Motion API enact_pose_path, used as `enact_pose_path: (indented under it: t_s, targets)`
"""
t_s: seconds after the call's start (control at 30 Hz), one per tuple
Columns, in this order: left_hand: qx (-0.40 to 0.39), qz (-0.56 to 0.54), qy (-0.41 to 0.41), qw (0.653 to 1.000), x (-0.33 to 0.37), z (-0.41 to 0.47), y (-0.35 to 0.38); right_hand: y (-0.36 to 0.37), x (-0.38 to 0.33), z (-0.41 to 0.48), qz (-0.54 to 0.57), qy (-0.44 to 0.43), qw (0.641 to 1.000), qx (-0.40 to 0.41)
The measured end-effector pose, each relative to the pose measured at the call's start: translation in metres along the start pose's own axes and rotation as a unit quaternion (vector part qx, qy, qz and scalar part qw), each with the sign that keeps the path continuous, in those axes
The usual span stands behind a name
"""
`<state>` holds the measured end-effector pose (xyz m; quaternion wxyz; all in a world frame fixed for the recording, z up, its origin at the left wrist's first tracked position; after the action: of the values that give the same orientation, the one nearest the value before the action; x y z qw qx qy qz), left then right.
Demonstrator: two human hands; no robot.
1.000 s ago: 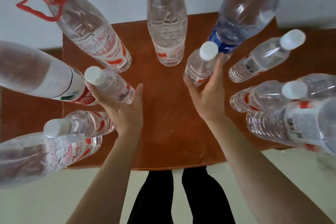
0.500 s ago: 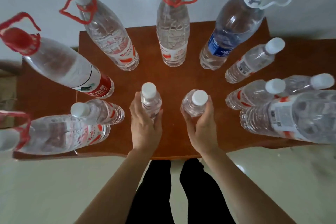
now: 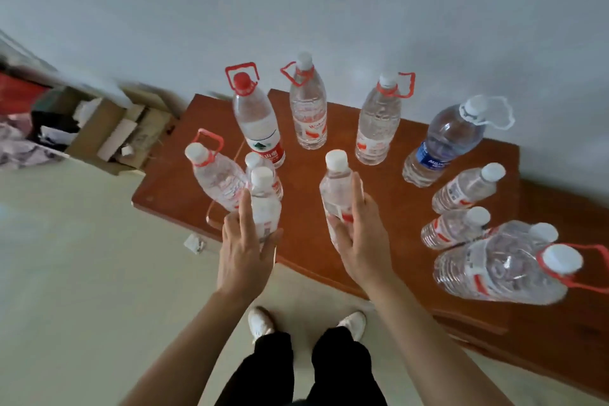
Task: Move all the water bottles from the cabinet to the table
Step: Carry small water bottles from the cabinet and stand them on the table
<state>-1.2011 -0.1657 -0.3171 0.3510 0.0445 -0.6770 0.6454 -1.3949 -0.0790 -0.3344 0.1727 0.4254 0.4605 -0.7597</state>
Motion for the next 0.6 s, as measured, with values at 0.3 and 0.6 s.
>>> enact_pose_path:
  t_s: [0.3, 0.6]
  targets:
    - [0.169, 0.079, -0.025, 0.982, -0.043, -0.066, -0.165, 0.054, -0.167, -0.010, -0.017, -0.189, 0.980, -0.054]
    - [0.292, 0.202, -0.143, 0.924, -0.199, -0.233, -0.355, 0.202, -0.372, -0.111, -0.021, -0.331, 0.937, -0.112]
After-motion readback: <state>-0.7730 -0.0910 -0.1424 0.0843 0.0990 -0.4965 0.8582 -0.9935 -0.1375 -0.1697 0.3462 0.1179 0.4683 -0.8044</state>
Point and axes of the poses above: each hand's wrist, its own z-axis towards the middle knuckle, its own y-axis out of the palm, x = y × z, the point moved 3 cm from there along z, towards the middle knuckle, and after that the axes turned 4 degrees about z, right-handed, at the moved point
